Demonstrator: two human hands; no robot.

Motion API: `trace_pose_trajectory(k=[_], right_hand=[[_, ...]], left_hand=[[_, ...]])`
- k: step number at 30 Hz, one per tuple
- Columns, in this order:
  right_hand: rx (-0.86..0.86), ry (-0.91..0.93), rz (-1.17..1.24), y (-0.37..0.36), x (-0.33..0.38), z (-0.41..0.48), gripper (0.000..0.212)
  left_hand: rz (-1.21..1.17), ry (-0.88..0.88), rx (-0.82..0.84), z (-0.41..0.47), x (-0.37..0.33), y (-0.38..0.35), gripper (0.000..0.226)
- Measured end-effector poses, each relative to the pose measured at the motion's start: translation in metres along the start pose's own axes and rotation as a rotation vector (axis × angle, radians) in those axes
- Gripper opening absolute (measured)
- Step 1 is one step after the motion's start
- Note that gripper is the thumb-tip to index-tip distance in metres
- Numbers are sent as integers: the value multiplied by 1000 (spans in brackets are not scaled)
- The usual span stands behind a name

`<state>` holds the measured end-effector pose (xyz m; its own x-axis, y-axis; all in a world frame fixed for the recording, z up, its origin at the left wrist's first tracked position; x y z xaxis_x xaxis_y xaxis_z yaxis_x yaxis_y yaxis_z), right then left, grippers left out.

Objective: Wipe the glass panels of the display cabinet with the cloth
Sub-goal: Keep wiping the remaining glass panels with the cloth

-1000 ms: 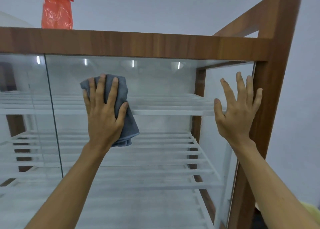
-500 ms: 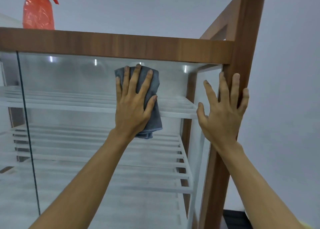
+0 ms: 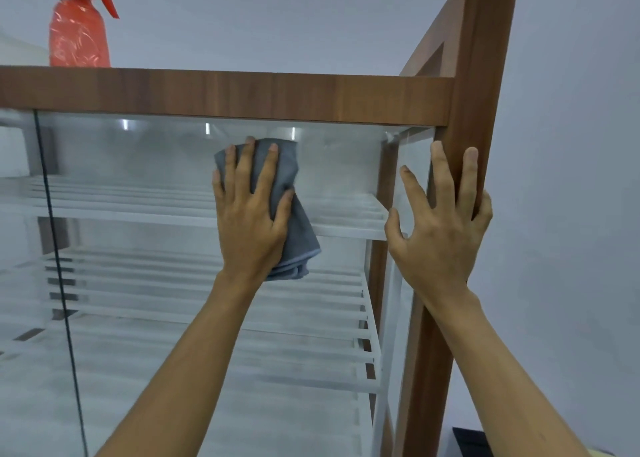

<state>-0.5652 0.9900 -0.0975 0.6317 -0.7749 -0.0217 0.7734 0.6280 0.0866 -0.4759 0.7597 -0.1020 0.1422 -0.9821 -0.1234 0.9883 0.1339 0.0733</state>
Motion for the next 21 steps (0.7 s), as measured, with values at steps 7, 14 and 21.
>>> trace_pose_trajectory(k=[7, 14, 21], right_hand=[[1, -4, 22, 2, -3, 1, 60], [27, -36, 27, 6, -6, 0, 55], [31, -29, -29, 4, -7, -1, 56]], left_hand=[[-23, 46, -7, 12, -6, -3, 64], [74, -280, 101, 14, -81, -25, 67], [126, -383, 174, -21, -85, -32, 64]])
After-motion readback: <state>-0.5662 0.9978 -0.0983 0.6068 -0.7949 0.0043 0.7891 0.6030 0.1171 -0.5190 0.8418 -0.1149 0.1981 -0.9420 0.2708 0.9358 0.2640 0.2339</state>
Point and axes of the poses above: each hand's wrist, its own z-axis towards the middle knuckle, its own y-axis out of the back of the hand, x = y × z, the point moved 3 cm from there along z, towards the middle knuckle, and after that the axes turned 1 degree about z, right-handed, at the moved point
